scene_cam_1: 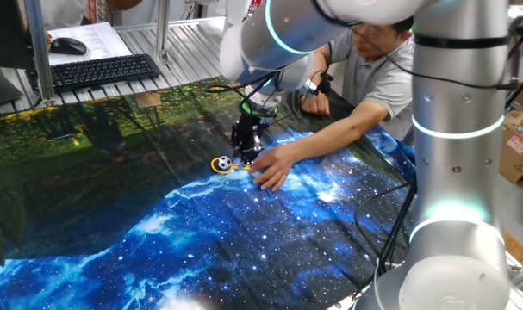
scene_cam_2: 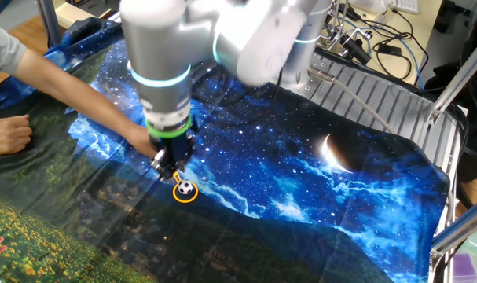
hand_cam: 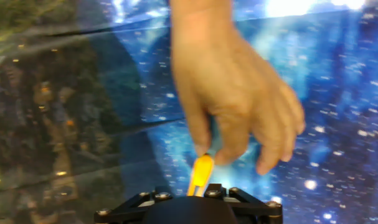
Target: Remove the bubble ring from the ball
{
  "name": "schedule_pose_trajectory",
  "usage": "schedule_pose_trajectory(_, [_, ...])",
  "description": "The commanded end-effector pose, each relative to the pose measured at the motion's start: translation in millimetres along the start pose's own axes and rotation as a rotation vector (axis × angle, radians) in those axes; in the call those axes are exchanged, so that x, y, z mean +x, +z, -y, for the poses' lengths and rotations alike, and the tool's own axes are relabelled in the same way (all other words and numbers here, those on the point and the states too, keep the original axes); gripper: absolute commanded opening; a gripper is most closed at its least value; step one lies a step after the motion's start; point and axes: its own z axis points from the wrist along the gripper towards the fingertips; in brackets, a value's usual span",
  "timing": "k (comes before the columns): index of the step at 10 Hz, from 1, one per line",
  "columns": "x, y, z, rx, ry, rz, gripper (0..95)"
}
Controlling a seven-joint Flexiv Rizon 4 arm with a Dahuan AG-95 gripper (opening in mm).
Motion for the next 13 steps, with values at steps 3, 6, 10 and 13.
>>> schedule_pose_trajectory(3, [0.0,-1.1,4.0,0.003,0.01,0.011,38.0])
schedule_pose_trajectory(6, [-6.8,0.1,6.1,0.0,0.019,0.013,38.0])
schedule_pose_trajectory(10, [-7.1,8.2,5.5,-0.018,0.005,0.013,38.0])
schedule_pose_trajectory(13, [-7.5,15.2,5.2,-0.024,0.003,0.017,38.0])
